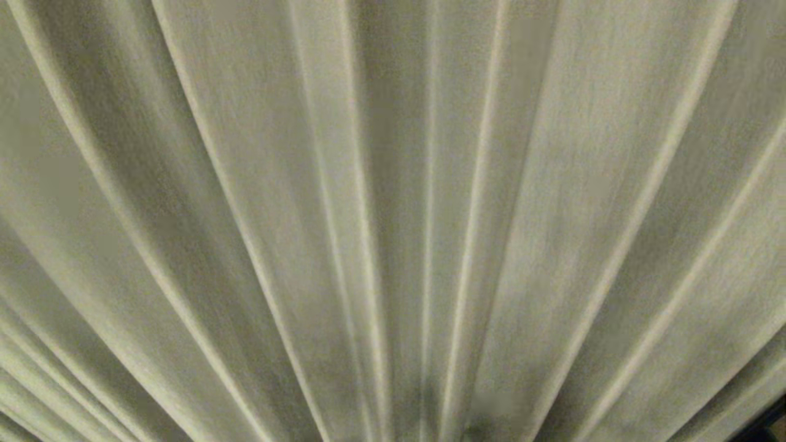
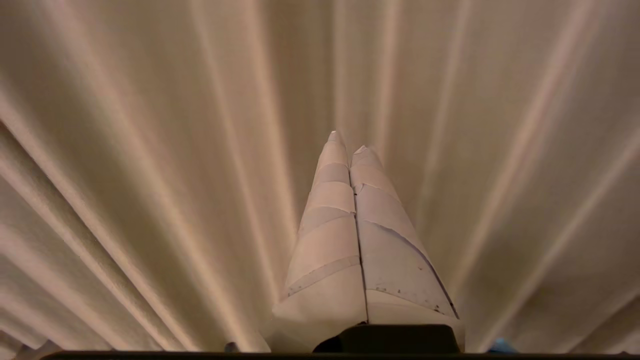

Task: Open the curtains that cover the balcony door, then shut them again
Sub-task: Close the outer curtains on both sides

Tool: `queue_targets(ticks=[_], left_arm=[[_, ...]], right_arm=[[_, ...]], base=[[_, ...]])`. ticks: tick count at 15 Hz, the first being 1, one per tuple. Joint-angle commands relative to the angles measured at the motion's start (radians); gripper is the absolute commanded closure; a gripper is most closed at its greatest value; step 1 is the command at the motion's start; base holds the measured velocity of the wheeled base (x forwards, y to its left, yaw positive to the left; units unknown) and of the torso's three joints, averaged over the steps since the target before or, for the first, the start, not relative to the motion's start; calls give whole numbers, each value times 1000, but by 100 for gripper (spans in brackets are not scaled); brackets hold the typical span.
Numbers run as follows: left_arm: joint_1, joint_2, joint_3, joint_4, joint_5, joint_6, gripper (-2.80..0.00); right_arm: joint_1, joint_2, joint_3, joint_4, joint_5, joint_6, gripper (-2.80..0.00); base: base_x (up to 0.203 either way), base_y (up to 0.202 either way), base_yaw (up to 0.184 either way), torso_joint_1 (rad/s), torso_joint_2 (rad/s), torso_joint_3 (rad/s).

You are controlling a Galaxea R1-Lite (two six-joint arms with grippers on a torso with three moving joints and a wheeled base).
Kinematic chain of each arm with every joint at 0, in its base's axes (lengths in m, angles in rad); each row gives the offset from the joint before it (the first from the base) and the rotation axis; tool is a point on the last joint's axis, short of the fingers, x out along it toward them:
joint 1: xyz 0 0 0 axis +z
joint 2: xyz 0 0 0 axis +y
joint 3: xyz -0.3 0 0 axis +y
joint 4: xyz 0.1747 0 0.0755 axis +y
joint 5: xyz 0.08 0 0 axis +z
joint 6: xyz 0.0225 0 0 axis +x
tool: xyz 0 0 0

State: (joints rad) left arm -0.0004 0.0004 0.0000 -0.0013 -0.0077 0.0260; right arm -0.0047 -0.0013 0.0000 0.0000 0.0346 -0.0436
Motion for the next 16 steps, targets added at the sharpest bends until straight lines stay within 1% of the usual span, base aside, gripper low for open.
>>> queue_targets(ticks=[1, 5, 6, 16], left_arm=[[0, 0, 0, 0, 0, 0, 0], [0, 0, 0, 0, 0, 0, 0], [-1, 0, 0, 0, 0, 0, 0], [0, 0, 0, 0, 0, 0, 0]], right_arm=[[0, 1, 0, 0, 1, -1, 0], [0, 1, 0, 0, 0, 1, 0], [0, 1, 0, 0, 1, 1, 0], [0, 1, 0, 0, 1, -1, 0]], base=[[0, 0, 0, 0, 0, 0], [0, 0, 0, 0, 0, 0], [6, 96, -6, -7, -2, 3], [0, 179, -2, 7, 2, 1]])
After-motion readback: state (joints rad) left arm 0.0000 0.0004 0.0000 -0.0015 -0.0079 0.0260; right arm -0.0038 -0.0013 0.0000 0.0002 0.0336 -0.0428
